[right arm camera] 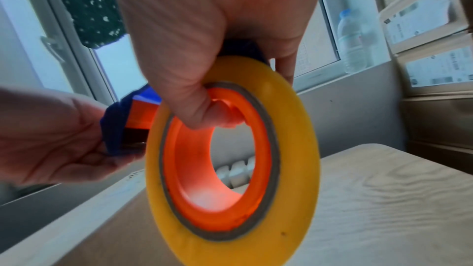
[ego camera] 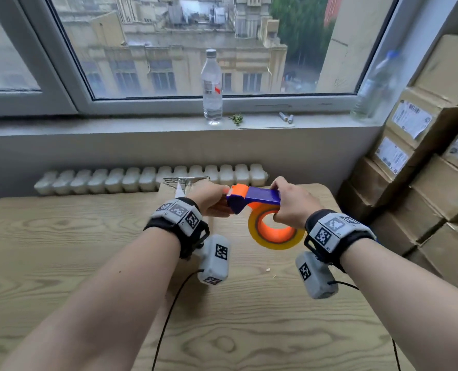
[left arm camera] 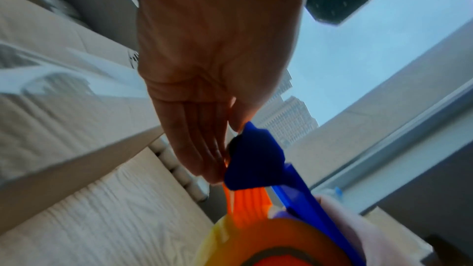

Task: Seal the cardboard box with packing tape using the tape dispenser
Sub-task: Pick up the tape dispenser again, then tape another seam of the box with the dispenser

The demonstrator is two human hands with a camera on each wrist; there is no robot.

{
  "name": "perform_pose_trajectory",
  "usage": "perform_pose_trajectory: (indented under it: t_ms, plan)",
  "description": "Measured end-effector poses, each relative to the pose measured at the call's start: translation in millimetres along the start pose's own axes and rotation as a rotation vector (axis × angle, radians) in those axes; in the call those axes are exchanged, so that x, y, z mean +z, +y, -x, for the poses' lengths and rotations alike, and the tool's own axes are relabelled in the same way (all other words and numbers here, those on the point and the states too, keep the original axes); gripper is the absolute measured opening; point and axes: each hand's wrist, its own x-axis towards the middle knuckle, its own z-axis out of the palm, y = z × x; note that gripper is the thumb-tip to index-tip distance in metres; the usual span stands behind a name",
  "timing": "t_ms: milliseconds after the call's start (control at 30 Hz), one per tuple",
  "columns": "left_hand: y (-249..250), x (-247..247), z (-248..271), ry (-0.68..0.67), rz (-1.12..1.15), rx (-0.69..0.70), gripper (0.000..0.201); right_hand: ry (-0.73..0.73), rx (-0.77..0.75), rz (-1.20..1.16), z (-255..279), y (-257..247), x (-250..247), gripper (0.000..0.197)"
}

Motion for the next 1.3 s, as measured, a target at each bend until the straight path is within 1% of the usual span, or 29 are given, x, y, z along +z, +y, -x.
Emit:
perform_pose_trajectory:
  t_ms: [100, 233, 333, 467, 600, 667, 800, 867, 933, 1000, 1100, 1167, 1300]
  plan:
    - [-2, -26, 15, -0.006, 0.067, 0.017, 0.025, 0.031, -0.046, -0.020, 6, -22, -6, 0.045]
    - [-11, -56, 30, -0.004, 0.128, 0.022, 0.022, 0.025, -0.107, -0.064, 11, -52, -11, 0.051]
    - [-19, -79, 37, 0.003, 0.106, 0.017, 0.017, 0.032, -0.157, -0.046, 12, -76, -12, 0.057]
    - [-26, -104, 46, -0.008, 0.103, -0.028, 0.013, 0.017, -0.219, -0.028, 14, -101, -11, 0.061]
    - [-33, -121, 55, 0.012, 0.243, -0.028, 0.015, -0.017, -0.259, -0.048, 16, -119, -9, 0.066]
    - [-37, -126, 58, 0.033, 0.274, -0.024, 0.015, -0.035, -0.266, -0.086, 17, -126, -7, 0.068]
    - [-46, -131, 56, 0.152, 0.190, 0.016, 0.014, -0.041, -0.298, -0.124, 17, -137, -6, 0.071]
    - [-51, -136, 54, 0.202, 0.192, 0.033, 0.019, -0.056, -0.317, -0.125, 17, -140, -7, 0.075]
    - [-55, -141, 53, 0.206, 0.211, 0.033, 0.024, -0.091, -0.315, -0.168, 16, -141, -9, 0.075]
    - [-58, -146, 54, 0.206, 0.200, 0.039, 0.023, -0.133, -0.309, -0.217, 15, -143, -13, 0.072]
    - [-62, -152, 54, 0.236, 0.119, 0.051, 0.022, -0.169, -0.325, -0.188, 14, -147, -17, 0.071]
    - [-67, -157, 52, 0.249, 0.086, 0.035, 0.022, -0.184, -0.333, -0.158, 15, -149, -18, 0.072]
    - [-86, -176, 53, 0.340, 0.031, -0.045, 0.020, -0.212, -0.342, -0.087, 21, -144, -17, 0.072]
